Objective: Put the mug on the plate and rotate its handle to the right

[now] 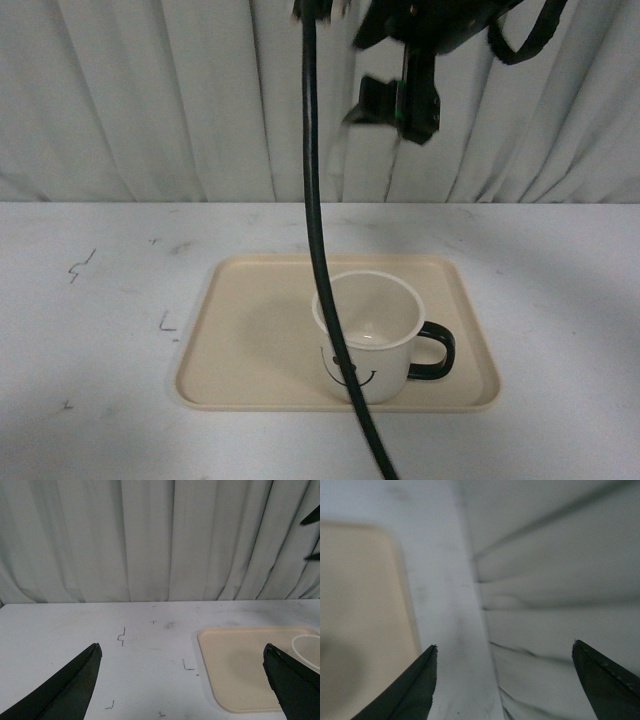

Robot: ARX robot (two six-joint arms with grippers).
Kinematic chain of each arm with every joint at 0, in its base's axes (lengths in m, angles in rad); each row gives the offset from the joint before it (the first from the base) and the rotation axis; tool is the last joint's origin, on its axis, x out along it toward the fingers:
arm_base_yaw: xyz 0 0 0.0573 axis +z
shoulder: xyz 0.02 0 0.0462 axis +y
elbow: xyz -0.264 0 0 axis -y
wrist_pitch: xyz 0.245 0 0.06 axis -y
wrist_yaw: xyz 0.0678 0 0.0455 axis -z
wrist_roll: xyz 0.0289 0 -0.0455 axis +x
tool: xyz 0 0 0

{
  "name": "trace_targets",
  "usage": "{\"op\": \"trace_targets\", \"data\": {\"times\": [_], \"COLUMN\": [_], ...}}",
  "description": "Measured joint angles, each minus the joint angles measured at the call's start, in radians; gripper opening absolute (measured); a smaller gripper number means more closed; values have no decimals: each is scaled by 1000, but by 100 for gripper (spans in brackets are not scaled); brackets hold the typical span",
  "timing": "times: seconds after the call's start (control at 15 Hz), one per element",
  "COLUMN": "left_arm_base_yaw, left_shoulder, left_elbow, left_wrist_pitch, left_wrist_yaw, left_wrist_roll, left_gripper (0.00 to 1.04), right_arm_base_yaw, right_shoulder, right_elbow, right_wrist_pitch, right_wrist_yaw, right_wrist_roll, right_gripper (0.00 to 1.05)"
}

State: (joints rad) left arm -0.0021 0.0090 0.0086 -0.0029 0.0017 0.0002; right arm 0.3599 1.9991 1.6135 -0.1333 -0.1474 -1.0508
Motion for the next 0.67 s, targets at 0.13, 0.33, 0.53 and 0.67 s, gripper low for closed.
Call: {"op": "trace_targets", "data": {"times": [0.13, 0.33, 0.53, 0.67], "left_arm_base_yaw": [0, 0, 0, 0], "left_shoulder": [0, 0, 0, 0], "left_elbow": [0, 0, 0, 0], "left_wrist_pitch": [-1, -1, -1, -1], "left_wrist_yaw": [-2, -2, -2, -2], "left_wrist_roll": [0, 0, 0, 0], "left_gripper": [98, 98, 98, 98], "right_arm_base_yaw": [-31, -135, -160, -201], "right_shoulder": [-174, -316, -492, -565], "right_elbow": [-406, -805, -1085, -1200], "right_wrist_pitch": [534, 975, 1138, 1147], "right_wrist_yaw": [327, 404, 330, 306], "right_wrist_roll": [453, 864, 1008, 1028], "right_gripper": [59, 32, 2, 2]}}
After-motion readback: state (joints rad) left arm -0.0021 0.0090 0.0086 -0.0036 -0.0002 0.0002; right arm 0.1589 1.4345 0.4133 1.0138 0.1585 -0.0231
